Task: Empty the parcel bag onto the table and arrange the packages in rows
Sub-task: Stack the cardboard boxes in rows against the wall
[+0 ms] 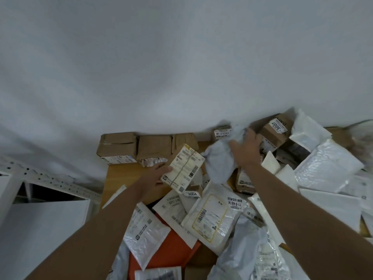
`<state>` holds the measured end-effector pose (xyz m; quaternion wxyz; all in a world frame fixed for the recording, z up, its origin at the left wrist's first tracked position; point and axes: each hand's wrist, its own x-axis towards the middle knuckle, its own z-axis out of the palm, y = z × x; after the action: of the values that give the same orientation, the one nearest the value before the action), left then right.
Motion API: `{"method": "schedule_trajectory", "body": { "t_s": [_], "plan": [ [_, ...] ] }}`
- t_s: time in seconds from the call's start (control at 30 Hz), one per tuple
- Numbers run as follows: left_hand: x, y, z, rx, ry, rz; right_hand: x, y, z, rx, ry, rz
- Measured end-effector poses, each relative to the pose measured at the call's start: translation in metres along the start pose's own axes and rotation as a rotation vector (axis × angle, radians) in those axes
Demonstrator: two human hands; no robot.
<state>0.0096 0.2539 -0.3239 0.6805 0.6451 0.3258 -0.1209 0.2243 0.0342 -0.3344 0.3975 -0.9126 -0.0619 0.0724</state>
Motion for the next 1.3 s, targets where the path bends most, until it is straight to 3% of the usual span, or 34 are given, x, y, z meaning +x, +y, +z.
{"method": "schedule_trajectory", "body": {
  "t_s": [0.1, 0.17, 0.23, 0.3, 0.4, 0.47, 0.53, 0.6, 0.77, 0.87, 1.07, 1.2, 1.3],
  "plan": [
    [-0.005, 0.003, 0.000, 0.065, 0.012, 0.015, -0.029, 0.026, 0.005, -0.091, -0.400, 0.031],
    [-0.007, 0.002, 0.002, 0.121, 0.002, 0.016, -0.040, 0.037, -0.002, -0.293, -0.691, 0.060],
    [-0.008, 0.003, 0.004, 0.114, 0.020, 0.017, -0.041, 0.044, -0.012, -0.436, -0.806, 0.004],
    [-0.008, 0.004, 0.005, 0.103, 0.014, 0.009, -0.039, 0.041, -0.023, -0.379, -0.718, -0.046],
    [-0.006, 0.005, 0.005, 0.078, 0.011, 0.009, -0.016, 0.033, -0.029, -0.326, -0.305, -0.095],
    [-0.003, 0.004, 0.007, 0.048, 0.035, 0.010, 0.001, 0.026, -0.025, -0.441, -0.158, -0.220],
    [0.000, 0.003, 0.009, 0.008, 0.062, 0.023, 0.017, 0.019, -0.014, -0.655, -0.194, -0.325],
    [0.003, 0.000, 0.012, -0.042, 0.101, 0.030, 0.032, 0.014, 0.004, -0.705, -0.174, -0.340],
    [0.008, -0.014, 0.015, -0.118, 0.165, -0.011, 0.056, -0.006, 0.050, -0.637, -0.106, -0.093],
    [0.008, -0.015, 0.014, -0.183, 0.188, -0.031, 0.064, -0.009, 0.066, -0.601, -0.083, -0.066],
    [0.011, -0.016, 0.002, -0.476, 0.216, -0.002, 0.020, -0.022, 0.044, -0.310, 0.019, -0.362],
    [0.012, -0.005, -0.005, -0.720, 0.130, 0.039, -0.014, -0.003, 0.023, 0.048, -0.047, -0.421],
    [0.018, -0.003, -0.003, -0.738, 0.117, 0.022, -0.031, 0.014, 0.019, 0.091, -0.372, -0.314]
  ]
}}
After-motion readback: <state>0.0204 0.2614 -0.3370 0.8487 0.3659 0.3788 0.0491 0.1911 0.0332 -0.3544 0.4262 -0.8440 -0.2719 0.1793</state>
